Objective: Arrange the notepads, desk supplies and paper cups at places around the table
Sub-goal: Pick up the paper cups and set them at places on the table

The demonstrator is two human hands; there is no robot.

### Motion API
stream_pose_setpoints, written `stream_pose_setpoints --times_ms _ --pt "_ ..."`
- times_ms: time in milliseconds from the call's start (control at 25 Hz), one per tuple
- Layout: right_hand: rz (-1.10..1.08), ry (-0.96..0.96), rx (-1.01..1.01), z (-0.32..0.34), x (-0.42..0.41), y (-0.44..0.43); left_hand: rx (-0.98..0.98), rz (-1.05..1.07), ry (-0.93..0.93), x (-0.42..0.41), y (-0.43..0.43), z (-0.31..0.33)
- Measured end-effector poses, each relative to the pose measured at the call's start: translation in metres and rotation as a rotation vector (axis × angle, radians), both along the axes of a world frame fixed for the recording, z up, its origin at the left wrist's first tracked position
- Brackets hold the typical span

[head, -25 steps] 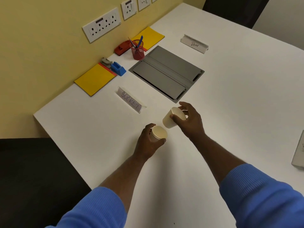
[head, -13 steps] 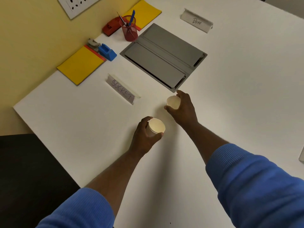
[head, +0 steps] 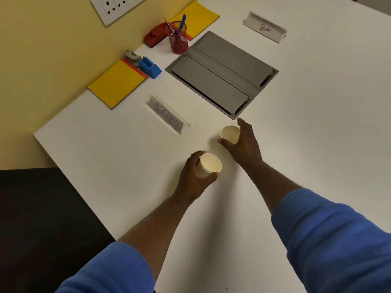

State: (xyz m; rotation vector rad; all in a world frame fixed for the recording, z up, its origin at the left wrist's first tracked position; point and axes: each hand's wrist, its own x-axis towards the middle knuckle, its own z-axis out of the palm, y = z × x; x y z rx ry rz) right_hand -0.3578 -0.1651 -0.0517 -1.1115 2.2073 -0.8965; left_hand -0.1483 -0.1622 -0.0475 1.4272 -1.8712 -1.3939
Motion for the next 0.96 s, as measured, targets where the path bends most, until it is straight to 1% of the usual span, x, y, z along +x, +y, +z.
stream_pose_setpoints --times_ms 160,280,400,560,680,960 --pt "-0.084 -0.019 -0.092 0.028 0.01 0.037 0.013 -0.026 0.004 0.004 0.01 0.019" --pt "-0.073 0.001 -0.151 0.052 0.03 0.082 -0.003 -0.085 -0.002 0.003 0.024 0.038" --pt "-0.097 -0.024 -0.129 0.072 0.052 0.126 -0.037 -0.169 0.006 0.0 0.045 0.059" --pt "-0.165 -0.083 -0.146 0.097 0.077 0.181 -0.087 -0.284 0.071 -0.002 0.086 0.086" --pt "-0.19 -0.124 -0.145 0.112 0.086 0.21 -0.122 -0.339 0.092 -0.001 0.109 0.095" --pt "-0.298 -0.097 -0.16 0.149 0.103 0.292 -0.166 -0.514 0.13 -0.003 0.181 0.126"
